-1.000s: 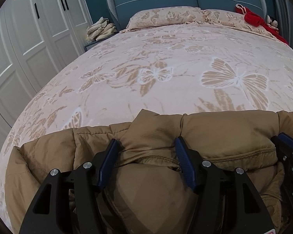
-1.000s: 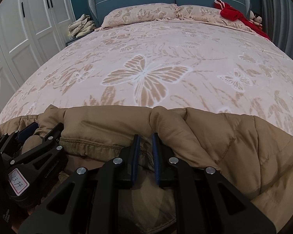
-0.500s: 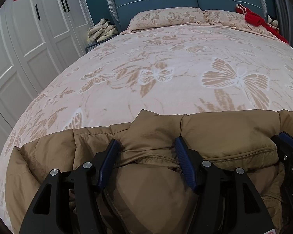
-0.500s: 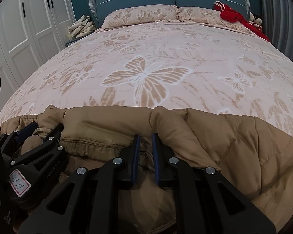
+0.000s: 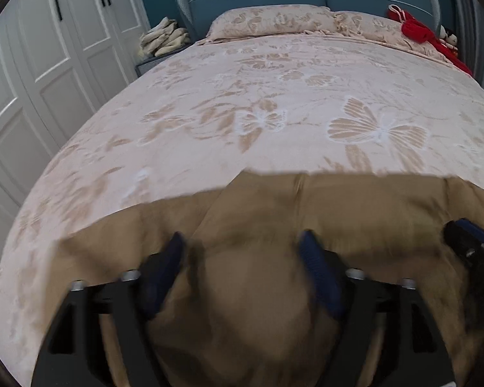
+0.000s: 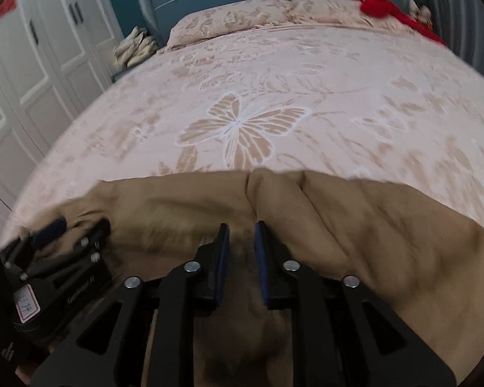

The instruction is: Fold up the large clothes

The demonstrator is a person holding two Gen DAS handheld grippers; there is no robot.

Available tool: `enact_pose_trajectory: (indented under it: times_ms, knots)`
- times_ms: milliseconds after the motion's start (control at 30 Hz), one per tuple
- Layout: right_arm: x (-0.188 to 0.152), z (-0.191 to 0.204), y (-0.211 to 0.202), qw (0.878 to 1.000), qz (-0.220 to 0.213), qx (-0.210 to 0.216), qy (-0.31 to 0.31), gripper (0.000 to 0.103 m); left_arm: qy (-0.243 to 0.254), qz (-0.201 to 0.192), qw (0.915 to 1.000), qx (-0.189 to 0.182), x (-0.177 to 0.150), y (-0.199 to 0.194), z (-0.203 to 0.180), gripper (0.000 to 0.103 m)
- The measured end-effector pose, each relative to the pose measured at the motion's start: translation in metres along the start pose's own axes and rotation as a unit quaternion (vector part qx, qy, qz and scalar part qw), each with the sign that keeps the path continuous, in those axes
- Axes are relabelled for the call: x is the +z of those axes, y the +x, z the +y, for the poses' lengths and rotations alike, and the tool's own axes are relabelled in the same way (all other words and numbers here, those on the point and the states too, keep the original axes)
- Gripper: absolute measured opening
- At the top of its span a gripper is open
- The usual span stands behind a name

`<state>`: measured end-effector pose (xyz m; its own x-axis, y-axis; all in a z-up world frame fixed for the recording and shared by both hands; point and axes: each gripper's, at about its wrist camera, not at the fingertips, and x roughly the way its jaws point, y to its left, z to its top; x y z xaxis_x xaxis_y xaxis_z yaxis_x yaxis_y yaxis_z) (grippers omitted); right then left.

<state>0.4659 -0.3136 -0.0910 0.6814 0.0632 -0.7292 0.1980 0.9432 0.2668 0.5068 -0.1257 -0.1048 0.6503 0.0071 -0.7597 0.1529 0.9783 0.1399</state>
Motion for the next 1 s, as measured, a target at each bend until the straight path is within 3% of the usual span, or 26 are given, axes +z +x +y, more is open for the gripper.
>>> enact_pose_trajectory:
  times_ms: [33,167,233,300,367,500,600,767,867,933,1000]
  knots:
    - [-0.004,-0.004,-0.017,1.0,-0.004,0.008,0.015,0.044,-0.003,-0.002,0.9999,-0.011,-0.006,-0.016,0.007,0.084]
    - [-0.051,-0.027,-0.116,0.999,-0.018,0.035,0.032,0.058,0.011,0.003,0.9982,-0.059,-0.054,-0.087,0.051,0.086]
    - [-0.093,-0.046,-0.175,0.999,-0.029,0.007,0.029,0.073,0.007,0.019,0.9966,-0.08,-0.096,-0.124,0.086,0.086]
    - [-0.137,-0.069,-0.228,0.999,-0.029,-0.018,0.035,0.074,0.005,0.03,0.9966,-0.077,-0.13,-0.152,0.115,0.086]
    - [-0.184,-0.098,-0.277,0.997,-0.017,-0.038,0.064,0.074,-0.002,0.05,0.9974,-0.051,-0.173,-0.18,0.153,0.086]
    - [-0.263,-0.137,-0.338,0.989,0.01,-0.055,0.139,0.074,-0.044,0.091,0.9939,-0.043,-0.234,-0.211,0.203,0.086]
    - [-0.305,-0.144,-0.354,0.984,0.021,-0.061,0.167,0.074,-0.094,0.12,0.9863,-0.062,-0.271,-0.222,0.228,0.086]
    - [-0.339,-0.138,-0.347,0.975,0.025,-0.028,0.219,0.074,-0.181,0.158,0.9605,-0.141,-0.307,-0.219,0.232,0.086]
    - [-0.347,-0.134,-0.336,0.967,0.024,0.001,0.253,0.075,-0.18,0.146,0.9627,-0.14,-0.311,-0.22,0.22,0.085]
    - [-0.347,-0.129,-0.33,0.964,0.021,0.008,0.266,0.069,-0.173,0.142,0.9635,-0.146,-0.311,-0.222,0.213,0.073]
    - [-0.346,-0.126,-0.326,0.962,0.026,0.022,0.271,0.054,-0.176,0.147,0.9604,-0.158,-0.31,-0.223,0.208,0.05]
